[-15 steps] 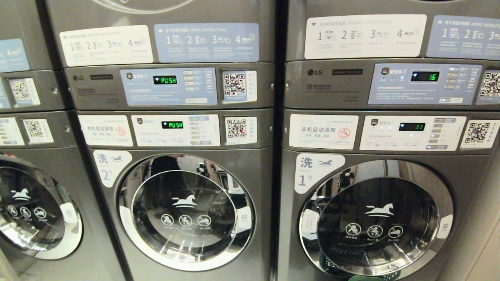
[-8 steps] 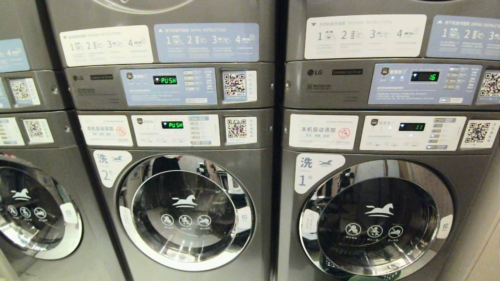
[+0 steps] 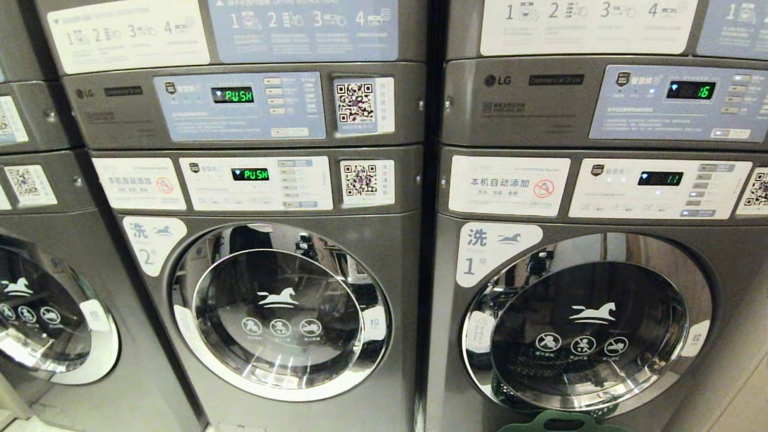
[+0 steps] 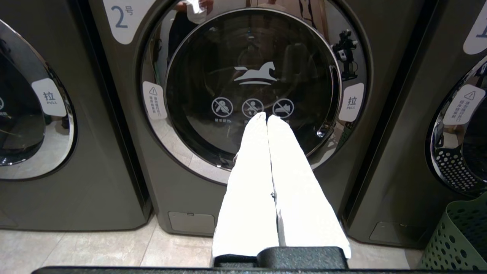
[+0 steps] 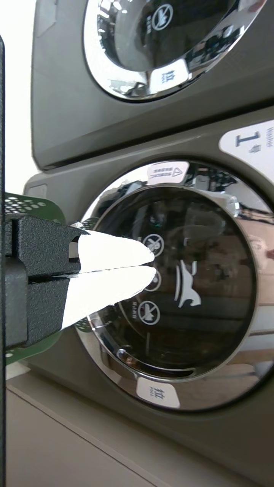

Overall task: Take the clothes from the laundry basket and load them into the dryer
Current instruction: Take the clothes out of the basket

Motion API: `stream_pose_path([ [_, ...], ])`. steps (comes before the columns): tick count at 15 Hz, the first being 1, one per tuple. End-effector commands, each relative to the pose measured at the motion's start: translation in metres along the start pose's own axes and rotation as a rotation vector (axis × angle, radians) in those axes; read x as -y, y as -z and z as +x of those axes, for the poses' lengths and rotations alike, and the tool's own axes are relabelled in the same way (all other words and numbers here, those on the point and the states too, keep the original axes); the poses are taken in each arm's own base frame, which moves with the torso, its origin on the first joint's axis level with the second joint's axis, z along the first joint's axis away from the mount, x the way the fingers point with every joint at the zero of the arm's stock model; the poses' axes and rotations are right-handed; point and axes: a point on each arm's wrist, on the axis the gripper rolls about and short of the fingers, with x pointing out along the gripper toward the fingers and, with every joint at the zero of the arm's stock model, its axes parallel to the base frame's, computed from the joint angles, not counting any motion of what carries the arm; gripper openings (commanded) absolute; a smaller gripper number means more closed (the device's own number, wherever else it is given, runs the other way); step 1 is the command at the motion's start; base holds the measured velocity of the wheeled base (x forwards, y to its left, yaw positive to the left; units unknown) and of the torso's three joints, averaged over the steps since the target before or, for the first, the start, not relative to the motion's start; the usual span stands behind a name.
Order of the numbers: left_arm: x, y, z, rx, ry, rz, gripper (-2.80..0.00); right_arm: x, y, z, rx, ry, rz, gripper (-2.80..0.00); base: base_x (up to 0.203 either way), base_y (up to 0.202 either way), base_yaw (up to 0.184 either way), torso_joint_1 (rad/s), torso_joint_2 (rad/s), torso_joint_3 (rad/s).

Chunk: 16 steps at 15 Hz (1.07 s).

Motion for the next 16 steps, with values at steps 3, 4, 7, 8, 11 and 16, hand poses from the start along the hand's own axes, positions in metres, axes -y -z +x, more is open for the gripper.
stream_pose_path([
  [3,0.0000,0.0002,0.0000,0.000,0.000,0.000,-2.80,0.0000,0.0000,-0.0001,0.002,0.001,0.000,-2.80,0.000,0.000,0.000,0.003,0.00,-0.193],
  [4,0.0000,0.0002,0.0000,0.000,0.000,0.000,-2.80,0.0000,0.0000,-0.0001,0.002,0.001,0.000,-2.80,0.000,0.000,0.000,0.007,0.00,-0.193],
  [7,0.0000,0.0002,0.0000,0.000,0.000,0.000,-2.80,0.0000,0.0000,-0.0001,0.002,0.001,0.000,-2.80,0.000,0.000,0.000,-0.001,0.00,-0.196],
  [8,0.0000,-0.0002,-0.0001,0.001,0.000,0.000,-2.80,0.0000,0.0000,-0.0001,0.002,-0.001,0.000,-2.80,0.000,0.000,0.000,0.002,0.00,-0.194],
  [11,0.0000,0.0002,0.0000,0.000,0.000,0.000,-2.80,0.0000,0.0000,-0.0001,0.002,0.000,0.000,-2.80,0.000,0.000,0.000,0.002,0.01,-0.200],
  [16,0.0000,-0.0002,-0.0001,0.001,0.000,0.000,-2.80,0.0000,0.0000,-0.0001,0.002,0.001,0.000,-2.80,0.000,0.000,0.000,0.003,0.00,-0.198],
])
